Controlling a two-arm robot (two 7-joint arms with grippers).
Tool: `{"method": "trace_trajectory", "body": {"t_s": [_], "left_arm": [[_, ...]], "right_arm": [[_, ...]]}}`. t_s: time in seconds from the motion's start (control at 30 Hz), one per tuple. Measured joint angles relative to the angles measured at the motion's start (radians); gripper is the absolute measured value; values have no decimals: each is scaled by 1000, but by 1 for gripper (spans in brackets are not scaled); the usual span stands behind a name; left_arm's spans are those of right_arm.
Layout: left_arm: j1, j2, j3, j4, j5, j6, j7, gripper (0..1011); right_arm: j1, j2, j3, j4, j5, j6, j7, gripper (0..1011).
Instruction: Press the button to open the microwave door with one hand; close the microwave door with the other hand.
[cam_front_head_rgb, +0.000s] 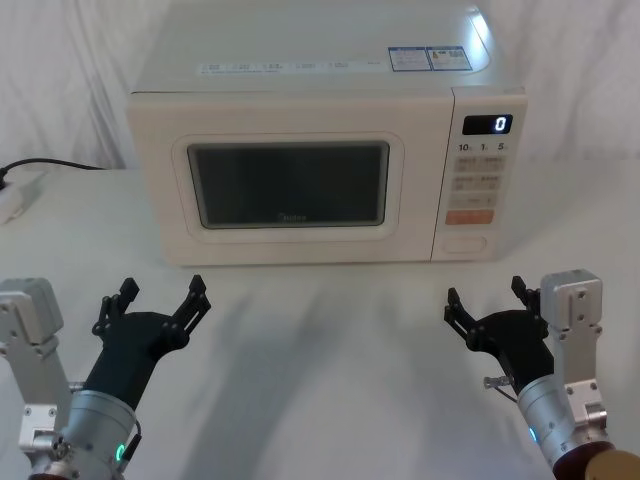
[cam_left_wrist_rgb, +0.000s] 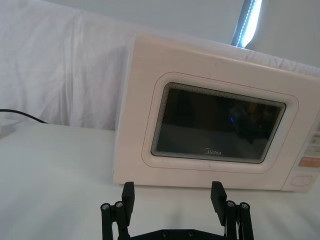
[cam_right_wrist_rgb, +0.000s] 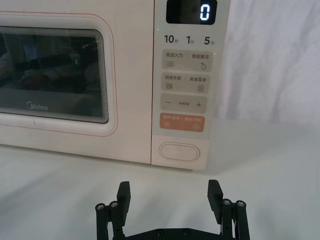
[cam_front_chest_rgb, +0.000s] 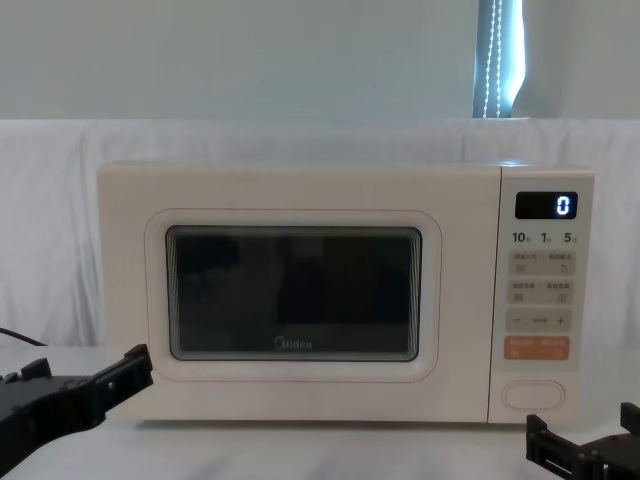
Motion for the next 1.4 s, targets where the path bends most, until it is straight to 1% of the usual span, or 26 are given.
{"method": "trace_trajectory", "body": {"t_s": [1.4], "left_arm": [[0,0,0,0,0,0,0,1001]], "right_arm": [[0,0,0,0,0,0,0,1002]]}}
